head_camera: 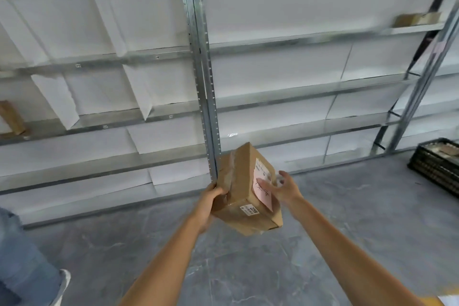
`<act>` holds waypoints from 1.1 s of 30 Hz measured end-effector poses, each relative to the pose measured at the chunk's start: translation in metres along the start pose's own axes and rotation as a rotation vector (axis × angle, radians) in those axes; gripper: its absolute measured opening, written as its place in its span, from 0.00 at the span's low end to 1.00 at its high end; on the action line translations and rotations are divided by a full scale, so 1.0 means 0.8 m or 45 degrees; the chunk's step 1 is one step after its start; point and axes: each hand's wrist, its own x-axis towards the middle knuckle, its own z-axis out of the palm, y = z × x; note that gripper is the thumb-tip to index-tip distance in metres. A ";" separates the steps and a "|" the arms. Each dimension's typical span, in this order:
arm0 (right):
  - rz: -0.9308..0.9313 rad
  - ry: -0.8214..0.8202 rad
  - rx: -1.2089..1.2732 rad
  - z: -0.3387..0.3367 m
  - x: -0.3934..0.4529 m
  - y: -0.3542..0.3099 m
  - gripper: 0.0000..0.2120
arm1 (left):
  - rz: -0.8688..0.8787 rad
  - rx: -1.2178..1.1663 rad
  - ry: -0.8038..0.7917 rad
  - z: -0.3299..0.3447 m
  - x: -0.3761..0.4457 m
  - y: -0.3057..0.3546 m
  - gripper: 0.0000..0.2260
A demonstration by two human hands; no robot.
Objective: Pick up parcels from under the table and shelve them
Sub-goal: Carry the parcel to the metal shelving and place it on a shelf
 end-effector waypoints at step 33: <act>-0.067 0.606 0.542 -0.394 0.395 -0.047 0.19 | -0.096 0.451 -0.628 0.479 0.491 0.140 0.18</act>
